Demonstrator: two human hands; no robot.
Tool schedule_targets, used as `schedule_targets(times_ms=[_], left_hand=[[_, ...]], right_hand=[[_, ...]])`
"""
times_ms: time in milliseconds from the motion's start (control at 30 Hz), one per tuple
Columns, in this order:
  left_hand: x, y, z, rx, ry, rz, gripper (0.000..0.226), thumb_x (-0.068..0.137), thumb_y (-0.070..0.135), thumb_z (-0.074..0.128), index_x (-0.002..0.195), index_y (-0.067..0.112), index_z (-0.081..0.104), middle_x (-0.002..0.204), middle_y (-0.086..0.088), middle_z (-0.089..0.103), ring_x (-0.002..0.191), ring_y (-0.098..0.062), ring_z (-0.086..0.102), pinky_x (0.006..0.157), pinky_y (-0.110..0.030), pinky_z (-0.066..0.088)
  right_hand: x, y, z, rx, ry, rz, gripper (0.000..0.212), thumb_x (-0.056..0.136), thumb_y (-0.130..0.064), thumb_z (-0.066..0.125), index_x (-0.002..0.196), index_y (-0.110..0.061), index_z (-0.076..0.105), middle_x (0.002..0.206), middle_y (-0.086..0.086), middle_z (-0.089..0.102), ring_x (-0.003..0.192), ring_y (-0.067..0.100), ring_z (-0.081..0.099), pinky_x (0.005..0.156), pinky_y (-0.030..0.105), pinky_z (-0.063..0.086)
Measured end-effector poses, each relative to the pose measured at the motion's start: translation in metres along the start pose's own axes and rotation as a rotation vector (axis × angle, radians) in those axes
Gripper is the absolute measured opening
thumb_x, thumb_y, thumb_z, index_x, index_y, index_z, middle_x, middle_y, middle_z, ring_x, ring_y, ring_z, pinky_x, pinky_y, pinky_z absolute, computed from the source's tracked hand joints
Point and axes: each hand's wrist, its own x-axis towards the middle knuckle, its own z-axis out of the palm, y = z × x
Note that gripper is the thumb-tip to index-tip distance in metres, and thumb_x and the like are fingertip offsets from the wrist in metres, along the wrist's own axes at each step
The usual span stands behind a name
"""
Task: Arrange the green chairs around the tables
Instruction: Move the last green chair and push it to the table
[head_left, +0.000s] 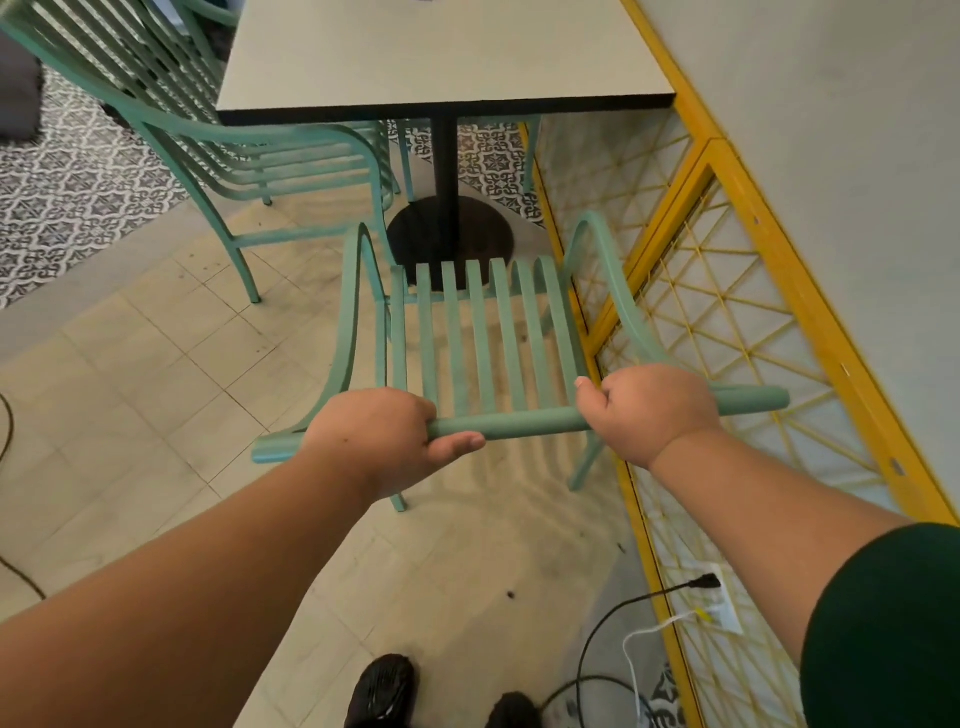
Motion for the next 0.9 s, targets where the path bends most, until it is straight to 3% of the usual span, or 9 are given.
schedule_targets(times_ms=[167, 300, 400, 567, 700, 800, 900], left_hand=[[0.026, -0.009, -0.006, 0.002, 0.025, 0.017, 0.094, 0.057, 0.105, -0.002, 0.068, 0.032, 0.056, 0.056, 0.009, 0.058, 0.050, -0.007, 0.056, 0.041, -0.024, 0.040], [0.047, -0.016, -0.009, -0.014, 0.052, 0.023, 0.095, 0.056, 0.106, -0.003, 0.069, 0.032, 0.056, 0.056, 0.008, 0.058, 0.050, -0.008, 0.057, 0.041, -0.025, 0.042], [0.061, -0.021, -0.012, -0.009, 0.049, 0.027, 0.095, 0.057, 0.106, -0.002, 0.069, 0.032, 0.057, 0.057, 0.008, 0.059, 0.050, -0.008, 0.057, 0.041, -0.024, 0.044], [0.076, -0.024, -0.011, -0.022, 0.076, 0.029, 0.096, 0.056, 0.106, -0.005, 0.068, 0.033, 0.056, 0.055, 0.009, 0.058, 0.048, -0.008, 0.057, 0.040, -0.024, 0.045], [0.076, -0.022, -0.013, -0.011, 0.092, 0.008, 0.089, 0.064, 0.104, 0.002, 0.068, 0.033, 0.055, 0.056, 0.010, 0.058, 0.049, -0.008, 0.056, 0.041, -0.026, 0.048], [0.074, -0.012, -0.017, -0.001, 0.095, -0.023, 0.079, 0.070, 0.100, 0.014, 0.081, 0.037, 0.061, 0.072, 0.014, 0.061, 0.069, -0.010, 0.060, 0.064, -0.033, 0.053], [0.076, 0.018, -0.019, 0.013, 0.265, 0.058, 0.076, 0.074, 0.091, 0.033, 0.125, 0.041, 0.058, 0.113, 0.016, 0.066, 0.108, -0.017, 0.060, 0.096, -0.047, 0.046]], right_hand=[[0.028, 0.003, 0.001, -0.016, -0.009, 0.011, 0.074, 0.080, -0.062, 0.004, 0.053, -0.017, 0.056, 0.050, 0.000, 0.052, 0.047, 0.020, 0.049, 0.046, 0.026, 0.029], [0.049, 0.008, 0.000, -0.011, -0.020, 0.021, 0.067, 0.094, -0.058, 0.022, 0.055, -0.017, 0.058, 0.052, 0.001, 0.053, 0.049, 0.020, 0.049, 0.046, 0.027, 0.031], [0.062, 0.009, -0.002, -0.019, -0.029, 0.026, 0.067, 0.098, -0.056, 0.025, 0.058, -0.016, 0.062, 0.053, 0.001, 0.055, 0.051, 0.021, 0.051, 0.047, 0.028, 0.037], [0.076, 0.013, -0.004, 0.009, -0.028, 0.020, 0.070, 0.094, -0.061, 0.019, 0.058, -0.018, 0.061, 0.054, 0.000, 0.057, 0.051, 0.020, 0.053, 0.047, 0.028, 0.037], [0.076, 0.015, -0.009, 0.020, -0.044, -0.009, 0.092, 0.079, -0.088, -0.001, 0.059, -0.020, 0.057, 0.052, -0.005, 0.054, 0.049, 0.016, 0.053, 0.047, 0.027, 0.038], [0.072, 0.019, -0.014, 0.045, -0.036, -0.068, 0.098, 0.064, -0.102, -0.005, 0.065, -0.026, 0.056, 0.060, -0.009, 0.055, 0.060, 0.015, 0.055, 0.061, 0.035, 0.039], [0.068, 0.027, -0.018, -0.038, 0.103, -0.141, 0.099, 0.061, -0.107, 0.012, 0.095, -0.033, 0.068, 0.086, -0.009, 0.065, 0.089, 0.023, 0.058, 0.080, 0.043, 0.040]])
